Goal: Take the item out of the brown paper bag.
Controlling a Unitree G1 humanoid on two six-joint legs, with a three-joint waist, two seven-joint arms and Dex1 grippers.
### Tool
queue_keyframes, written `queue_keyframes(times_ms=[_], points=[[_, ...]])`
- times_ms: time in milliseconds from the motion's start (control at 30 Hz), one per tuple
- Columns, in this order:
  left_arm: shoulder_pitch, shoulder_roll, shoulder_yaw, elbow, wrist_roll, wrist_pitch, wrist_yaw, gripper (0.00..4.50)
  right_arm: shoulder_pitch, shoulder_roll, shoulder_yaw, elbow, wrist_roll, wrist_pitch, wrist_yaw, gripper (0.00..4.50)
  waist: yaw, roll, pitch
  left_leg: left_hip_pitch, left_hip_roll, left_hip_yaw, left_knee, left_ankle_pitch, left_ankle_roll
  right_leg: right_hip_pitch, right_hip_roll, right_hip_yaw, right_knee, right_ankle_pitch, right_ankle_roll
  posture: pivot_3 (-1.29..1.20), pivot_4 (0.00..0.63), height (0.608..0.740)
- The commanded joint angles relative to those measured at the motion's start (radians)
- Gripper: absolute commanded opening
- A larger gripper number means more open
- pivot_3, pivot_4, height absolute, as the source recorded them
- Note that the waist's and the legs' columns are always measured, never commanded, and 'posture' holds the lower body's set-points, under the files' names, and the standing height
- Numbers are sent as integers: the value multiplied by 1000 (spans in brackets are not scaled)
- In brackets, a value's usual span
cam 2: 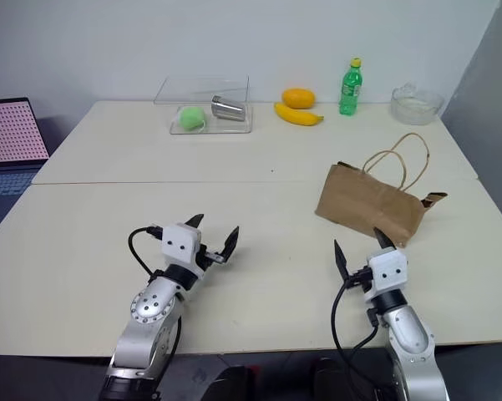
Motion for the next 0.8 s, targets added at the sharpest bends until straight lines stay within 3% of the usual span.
queue_keyframes(times_ms=[33,800], points=[[-15,12,-6,-33,-18,-43,-33,4481,9,6,-4,-20,-3,-29,-7,4500,0,0,0,0,0,0,0,0,0,0,0,0,0,0,0,0,150,740],[-49,52,-25,-81,-38,14,-104,4481,50,-18,23,-61,-43,-27,11,4500,0,0,0,0,0,0,0,0,0,0,0,0,0,0,0,0,150,740]])
